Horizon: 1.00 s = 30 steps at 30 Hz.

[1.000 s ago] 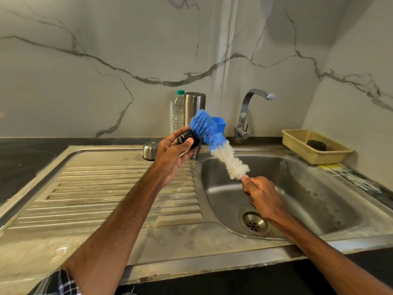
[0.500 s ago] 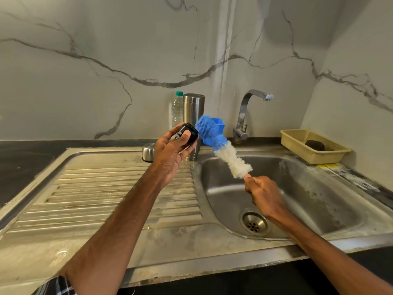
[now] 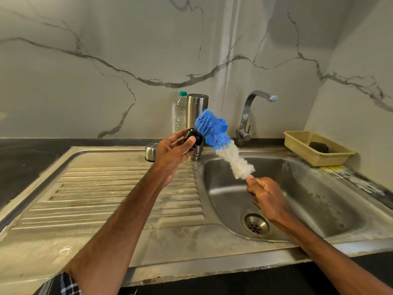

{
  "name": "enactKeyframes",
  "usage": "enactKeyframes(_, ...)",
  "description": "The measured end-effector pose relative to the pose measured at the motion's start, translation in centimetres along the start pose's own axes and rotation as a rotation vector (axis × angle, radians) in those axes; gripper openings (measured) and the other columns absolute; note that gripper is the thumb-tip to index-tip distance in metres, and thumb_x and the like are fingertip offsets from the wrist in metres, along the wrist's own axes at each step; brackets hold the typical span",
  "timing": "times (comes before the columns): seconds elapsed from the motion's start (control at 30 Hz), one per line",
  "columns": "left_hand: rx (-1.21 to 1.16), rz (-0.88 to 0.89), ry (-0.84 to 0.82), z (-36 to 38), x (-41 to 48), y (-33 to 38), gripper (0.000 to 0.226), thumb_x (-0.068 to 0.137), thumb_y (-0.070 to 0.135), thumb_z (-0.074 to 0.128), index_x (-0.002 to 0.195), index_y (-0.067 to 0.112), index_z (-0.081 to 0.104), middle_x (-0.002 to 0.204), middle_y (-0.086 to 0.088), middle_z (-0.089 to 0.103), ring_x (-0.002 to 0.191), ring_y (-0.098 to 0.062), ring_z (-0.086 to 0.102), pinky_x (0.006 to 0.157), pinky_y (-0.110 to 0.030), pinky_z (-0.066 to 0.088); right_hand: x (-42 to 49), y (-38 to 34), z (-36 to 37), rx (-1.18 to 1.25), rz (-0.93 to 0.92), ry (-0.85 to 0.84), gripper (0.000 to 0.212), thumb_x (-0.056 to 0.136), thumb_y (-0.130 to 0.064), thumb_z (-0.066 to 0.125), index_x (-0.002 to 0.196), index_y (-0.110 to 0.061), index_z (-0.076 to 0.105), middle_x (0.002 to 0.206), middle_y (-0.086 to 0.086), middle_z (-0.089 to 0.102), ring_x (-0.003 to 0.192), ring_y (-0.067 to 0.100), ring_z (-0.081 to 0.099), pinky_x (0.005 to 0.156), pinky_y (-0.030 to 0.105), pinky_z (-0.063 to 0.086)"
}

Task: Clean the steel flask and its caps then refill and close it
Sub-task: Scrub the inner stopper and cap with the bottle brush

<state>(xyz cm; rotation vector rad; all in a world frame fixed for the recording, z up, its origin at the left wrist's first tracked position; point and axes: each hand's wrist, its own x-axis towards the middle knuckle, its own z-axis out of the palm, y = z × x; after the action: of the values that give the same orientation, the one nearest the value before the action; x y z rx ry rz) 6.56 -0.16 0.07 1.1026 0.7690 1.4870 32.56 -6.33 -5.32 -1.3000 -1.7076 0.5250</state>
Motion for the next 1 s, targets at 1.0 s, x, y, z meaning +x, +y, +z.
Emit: enactKeyframes(1.0,-0.001,-0.007,0.026,0.28,0.18,-0.59,0.053,0.087,0.003,0.074,0.134,0.004,0.050,0.123,-0.018,0.069,0.106,-0.030,0.073,0.088,-0.039,0.061,0.13,0.31,-0.04,-0.114,-0.021,0.019,0.053,0.107,-0.030,0.043,0.055,-0.018,0.041,0.047,-0.007,0.032,0.045,0.011,0.027,0.049,0.032,0.024)
